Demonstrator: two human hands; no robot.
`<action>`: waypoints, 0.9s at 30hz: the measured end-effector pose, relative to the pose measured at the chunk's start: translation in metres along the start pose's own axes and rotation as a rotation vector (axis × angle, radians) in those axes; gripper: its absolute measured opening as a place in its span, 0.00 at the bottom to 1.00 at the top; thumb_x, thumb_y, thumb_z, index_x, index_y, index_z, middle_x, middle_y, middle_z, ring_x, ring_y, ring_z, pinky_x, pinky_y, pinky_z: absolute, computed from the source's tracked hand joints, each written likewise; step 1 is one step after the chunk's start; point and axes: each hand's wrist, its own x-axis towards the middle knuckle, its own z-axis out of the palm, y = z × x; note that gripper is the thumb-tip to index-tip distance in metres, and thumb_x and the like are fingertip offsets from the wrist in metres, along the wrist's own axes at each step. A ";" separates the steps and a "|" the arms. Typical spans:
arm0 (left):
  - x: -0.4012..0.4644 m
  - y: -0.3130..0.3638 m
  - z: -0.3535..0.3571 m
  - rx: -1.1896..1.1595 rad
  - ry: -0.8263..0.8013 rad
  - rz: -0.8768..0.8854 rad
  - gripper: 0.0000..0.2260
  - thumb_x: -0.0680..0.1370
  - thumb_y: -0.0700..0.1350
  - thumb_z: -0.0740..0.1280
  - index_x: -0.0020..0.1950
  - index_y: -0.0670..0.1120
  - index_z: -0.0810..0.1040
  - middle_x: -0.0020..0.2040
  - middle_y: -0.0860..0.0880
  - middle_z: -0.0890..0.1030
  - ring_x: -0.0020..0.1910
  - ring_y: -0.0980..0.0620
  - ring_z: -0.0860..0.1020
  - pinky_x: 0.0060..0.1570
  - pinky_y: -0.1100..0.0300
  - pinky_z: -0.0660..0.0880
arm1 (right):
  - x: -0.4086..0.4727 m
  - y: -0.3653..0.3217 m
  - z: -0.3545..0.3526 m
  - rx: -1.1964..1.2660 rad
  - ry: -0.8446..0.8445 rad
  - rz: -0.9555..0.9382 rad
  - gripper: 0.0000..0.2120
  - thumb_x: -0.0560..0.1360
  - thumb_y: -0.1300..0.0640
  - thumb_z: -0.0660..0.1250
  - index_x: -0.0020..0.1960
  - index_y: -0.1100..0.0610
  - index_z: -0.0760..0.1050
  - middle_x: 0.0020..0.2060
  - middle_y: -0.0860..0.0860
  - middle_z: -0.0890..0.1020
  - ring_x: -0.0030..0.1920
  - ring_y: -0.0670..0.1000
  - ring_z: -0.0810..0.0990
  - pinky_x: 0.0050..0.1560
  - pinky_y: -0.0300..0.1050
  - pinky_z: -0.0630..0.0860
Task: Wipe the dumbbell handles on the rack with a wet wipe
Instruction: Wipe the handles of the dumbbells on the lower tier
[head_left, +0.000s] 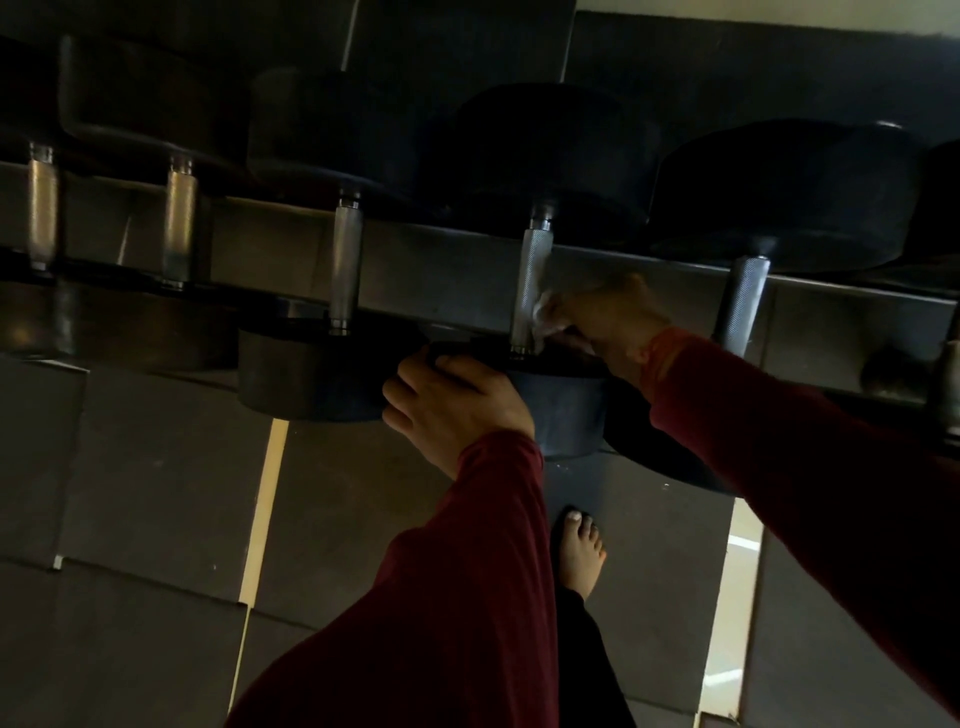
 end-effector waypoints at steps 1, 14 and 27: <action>0.000 0.000 0.000 -0.002 -0.008 -0.004 0.17 0.76 0.48 0.57 0.58 0.42 0.77 0.54 0.40 0.76 0.53 0.39 0.72 0.58 0.50 0.64 | 0.007 -0.007 0.002 0.104 0.027 0.001 0.08 0.63 0.71 0.75 0.39 0.60 0.82 0.39 0.56 0.86 0.38 0.53 0.86 0.37 0.46 0.82; -0.001 0.002 -0.002 0.004 -0.011 -0.003 0.16 0.76 0.48 0.57 0.56 0.41 0.77 0.54 0.40 0.76 0.52 0.39 0.71 0.59 0.49 0.64 | -0.005 -0.009 0.003 -0.177 0.174 -0.202 0.08 0.60 0.54 0.78 0.39 0.54 0.86 0.37 0.48 0.87 0.36 0.44 0.83 0.42 0.38 0.78; 0.001 -0.001 0.001 -0.019 0.012 0.026 0.17 0.74 0.48 0.56 0.53 0.40 0.78 0.50 0.38 0.77 0.49 0.37 0.72 0.56 0.47 0.66 | 0.007 -0.026 0.007 -1.444 -0.148 -0.944 0.11 0.76 0.53 0.64 0.54 0.51 0.84 0.51 0.54 0.83 0.53 0.58 0.81 0.53 0.51 0.79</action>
